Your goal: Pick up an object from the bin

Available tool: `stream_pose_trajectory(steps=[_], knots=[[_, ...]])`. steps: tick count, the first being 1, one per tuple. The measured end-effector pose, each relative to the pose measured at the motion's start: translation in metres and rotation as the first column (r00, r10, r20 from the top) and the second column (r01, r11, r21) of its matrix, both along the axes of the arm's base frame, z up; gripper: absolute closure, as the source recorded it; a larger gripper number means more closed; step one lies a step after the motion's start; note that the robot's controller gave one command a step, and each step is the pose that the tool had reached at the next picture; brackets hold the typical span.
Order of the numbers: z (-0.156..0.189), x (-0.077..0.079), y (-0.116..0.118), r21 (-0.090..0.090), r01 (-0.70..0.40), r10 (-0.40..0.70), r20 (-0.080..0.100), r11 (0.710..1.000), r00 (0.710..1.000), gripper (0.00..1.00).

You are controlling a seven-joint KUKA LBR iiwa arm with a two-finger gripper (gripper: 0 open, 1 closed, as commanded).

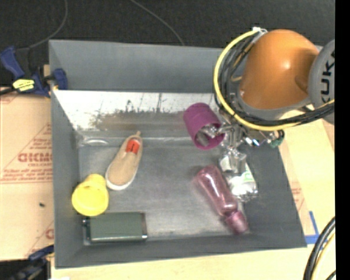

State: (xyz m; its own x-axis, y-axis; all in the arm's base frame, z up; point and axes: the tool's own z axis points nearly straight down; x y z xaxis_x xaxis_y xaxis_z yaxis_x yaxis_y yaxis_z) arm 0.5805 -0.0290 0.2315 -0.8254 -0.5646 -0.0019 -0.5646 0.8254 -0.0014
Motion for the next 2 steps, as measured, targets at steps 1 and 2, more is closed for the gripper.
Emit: stream_pose_trajectory(steps=[1, 2], knots=[[0.050, -0.016, -0.022, -0.004, -0.221, 0.221, 0.005, 0.975, 0.975, 0.00], [0.069, -0.031, -0.036, -0.002, -0.272, 0.272, 0.006, 0.962, 0.962, 0.00]])
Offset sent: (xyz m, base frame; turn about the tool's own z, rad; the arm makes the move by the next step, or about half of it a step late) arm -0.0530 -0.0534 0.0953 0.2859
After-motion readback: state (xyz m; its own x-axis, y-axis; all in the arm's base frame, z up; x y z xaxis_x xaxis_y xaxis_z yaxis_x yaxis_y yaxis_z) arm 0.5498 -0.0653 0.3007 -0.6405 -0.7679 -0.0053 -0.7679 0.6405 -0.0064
